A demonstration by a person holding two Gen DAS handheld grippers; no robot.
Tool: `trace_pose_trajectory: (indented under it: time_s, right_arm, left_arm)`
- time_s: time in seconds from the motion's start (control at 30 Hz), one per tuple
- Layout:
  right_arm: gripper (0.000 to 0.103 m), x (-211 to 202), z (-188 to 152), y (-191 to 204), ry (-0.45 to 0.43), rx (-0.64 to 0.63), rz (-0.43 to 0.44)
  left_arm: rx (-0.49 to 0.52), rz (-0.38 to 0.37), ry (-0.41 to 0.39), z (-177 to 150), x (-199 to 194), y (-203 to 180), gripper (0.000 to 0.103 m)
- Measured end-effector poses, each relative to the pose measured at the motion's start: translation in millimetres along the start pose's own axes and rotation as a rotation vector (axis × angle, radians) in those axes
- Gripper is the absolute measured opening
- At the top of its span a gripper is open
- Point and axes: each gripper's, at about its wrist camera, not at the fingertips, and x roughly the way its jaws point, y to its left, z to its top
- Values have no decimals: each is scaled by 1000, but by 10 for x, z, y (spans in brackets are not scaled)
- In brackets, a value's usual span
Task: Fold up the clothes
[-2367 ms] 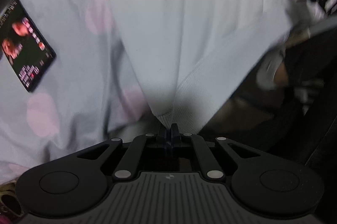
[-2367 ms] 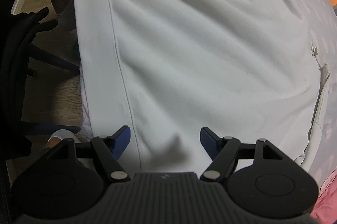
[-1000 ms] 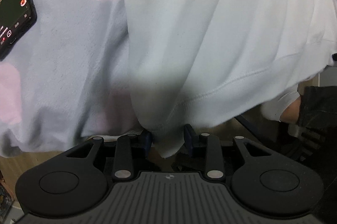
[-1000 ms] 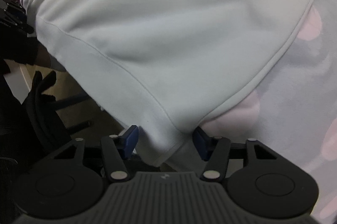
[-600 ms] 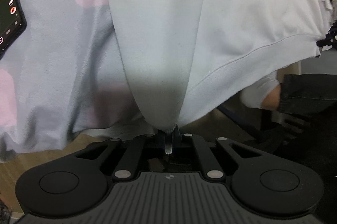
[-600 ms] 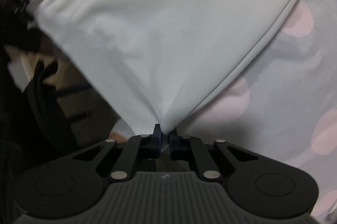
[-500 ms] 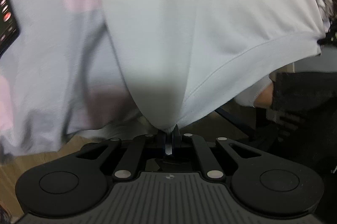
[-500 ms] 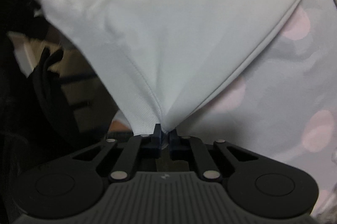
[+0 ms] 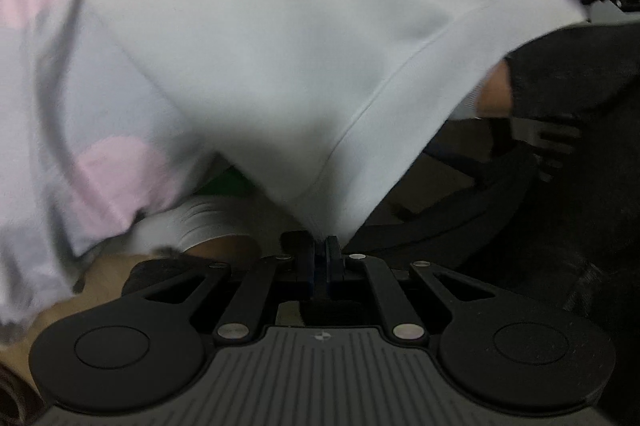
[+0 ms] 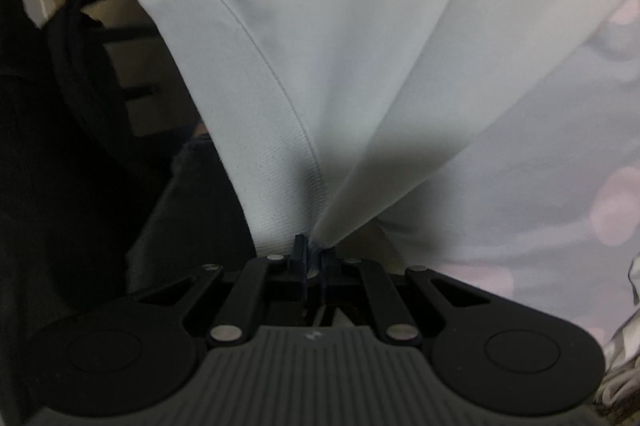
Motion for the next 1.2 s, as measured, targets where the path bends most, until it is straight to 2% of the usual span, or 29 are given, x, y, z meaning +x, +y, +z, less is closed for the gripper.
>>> trace_pose_trajectory:
  time_s: [0.07, 0.17, 0.3, 0.4, 0.47, 0.6, 0.67, 0.73, 0.8, 0.9, 1.03, 1.2]
  right_arm:
    - [15, 32, 31, 26, 5, -16, -4]
    - [49, -8, 32, 12, -2, -36, -2]
    - [50, -377, -81, -380, -114, 12, -34]
    - [50, -671, -24, -778, -231, 99, -105]
    - [51, -826, 102, -1020, -309, 162, -162]
    - [51, -1101, 429, -1433, -465, 301, -272]
    - [51, -1244, 581, -1547, -524, 328, -327]
    - [51, -1396, 704, -1601, -596, 304, -389]
    - [55, -1547, 809, -1637, -703, 257, -458]
    - [55, -1636, 998, -1765, -792, 229, -539]
    - [55, -1663, 1235, -2040, -849, 254, -571]
    - [56, -1526, 1375, -2229, -837, 317, -603]
  left_arm:
    - [-17, 29, -18, 16, -68, 47, 4]
    - [-27, 69, -138, 115, -273, -58, 5]
    - [-41, 122, -298, 248, -546, -197, 6]
    - [-52, 161, -418, 348, -750, -302, 25]
    - [-59, 187, -498, 414, -887, -372, 35]
    - [-67, 212, -662, 679, -1094, -390, 39]
    - [-54, 238, -722, 823, -1120, -372, 44]
    - [-46, 278, -742, 934, -1061, -382, 44]
    - [-54, 289, -736, 1020, -992, -371, 44]
    - [-71, 290, -724, 1084, -935, -328, 44]
    - [-104, 228, -719, 1084, -967, -194, 44]
    - [-119, 183, -702, 1001, -970, -136, 44]
